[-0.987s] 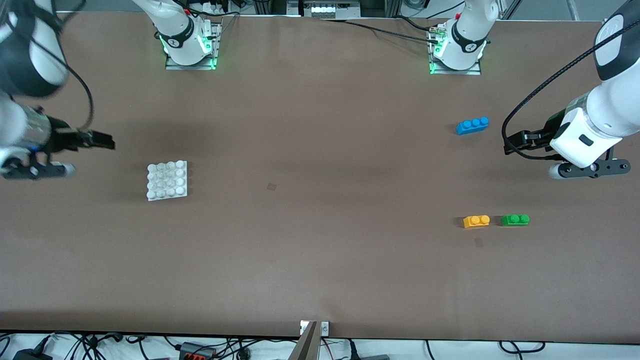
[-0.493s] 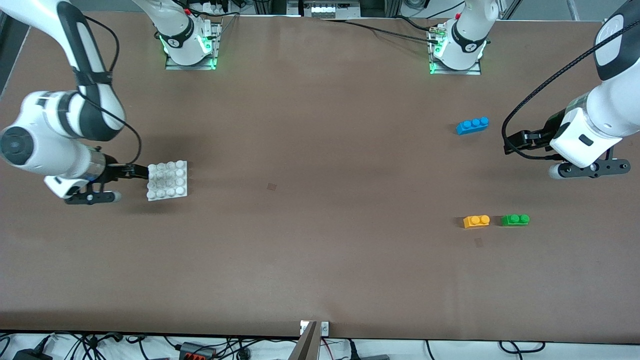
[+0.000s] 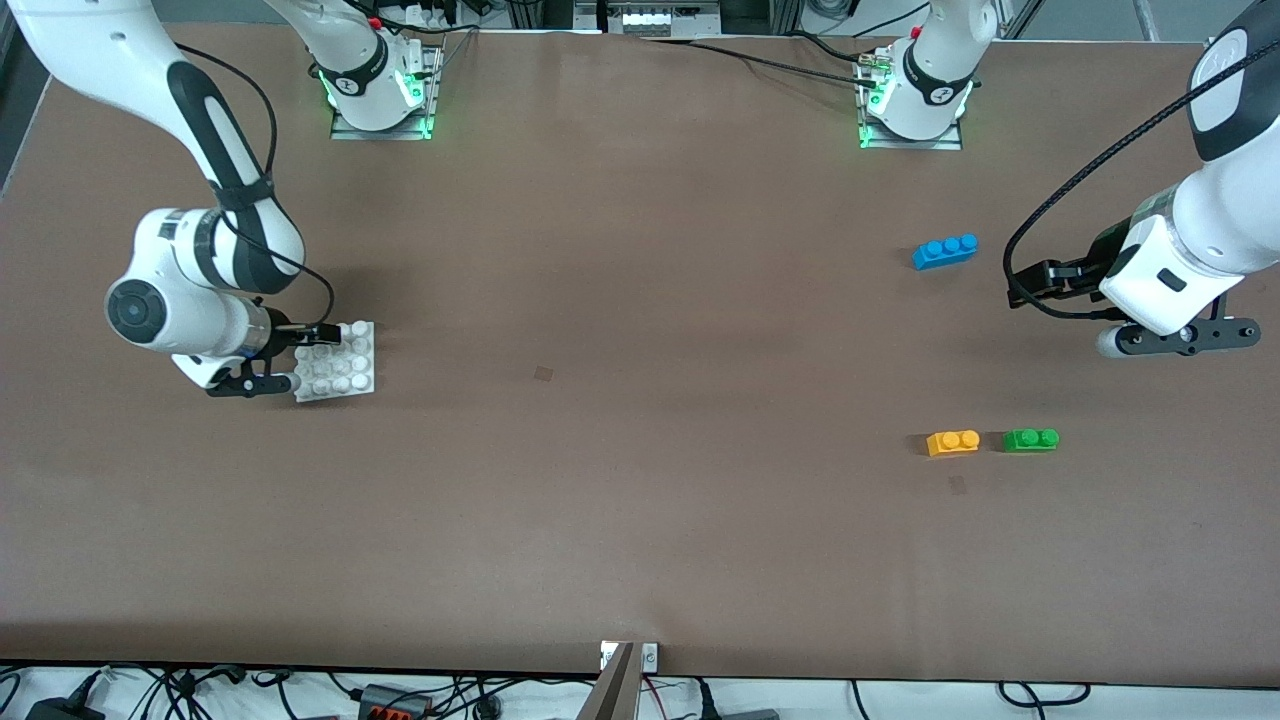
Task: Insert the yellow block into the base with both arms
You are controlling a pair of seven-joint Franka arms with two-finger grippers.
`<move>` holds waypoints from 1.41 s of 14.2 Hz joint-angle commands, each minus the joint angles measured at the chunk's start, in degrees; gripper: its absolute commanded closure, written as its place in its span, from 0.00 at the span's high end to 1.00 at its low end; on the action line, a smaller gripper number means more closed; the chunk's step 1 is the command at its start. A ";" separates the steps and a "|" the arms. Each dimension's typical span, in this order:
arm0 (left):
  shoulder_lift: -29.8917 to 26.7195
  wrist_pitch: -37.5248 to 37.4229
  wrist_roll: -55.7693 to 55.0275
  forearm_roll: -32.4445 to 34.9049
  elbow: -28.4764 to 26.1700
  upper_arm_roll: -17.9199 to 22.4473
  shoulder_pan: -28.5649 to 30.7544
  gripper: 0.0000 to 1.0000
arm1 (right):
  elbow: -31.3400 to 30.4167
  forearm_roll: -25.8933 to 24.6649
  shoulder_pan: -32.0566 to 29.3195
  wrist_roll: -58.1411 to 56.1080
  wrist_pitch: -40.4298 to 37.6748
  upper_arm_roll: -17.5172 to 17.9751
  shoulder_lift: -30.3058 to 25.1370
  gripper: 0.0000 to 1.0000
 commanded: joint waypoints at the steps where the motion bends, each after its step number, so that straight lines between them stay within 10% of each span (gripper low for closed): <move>1: 0.90 -1.45 0.54 0.75 1.97 -0.45 0.26 1.00 | 0.65 0.88 1.44 -0.36 1.23 -0.11 -0.50 1.00; 7: 3.60 -0.57 0.63 -0.82 1.88 -0.36 0.26 1.00 | 1.53 0.01 0.21 -1.93 4.83 -0.55 0.64 1.00; 20: 25.14 25.44 0.37 8.39 1.01 0.43 0.78 1.00 | 1.44 2.63 -2.16 -5.54 5.98 0.07 2.84 0.90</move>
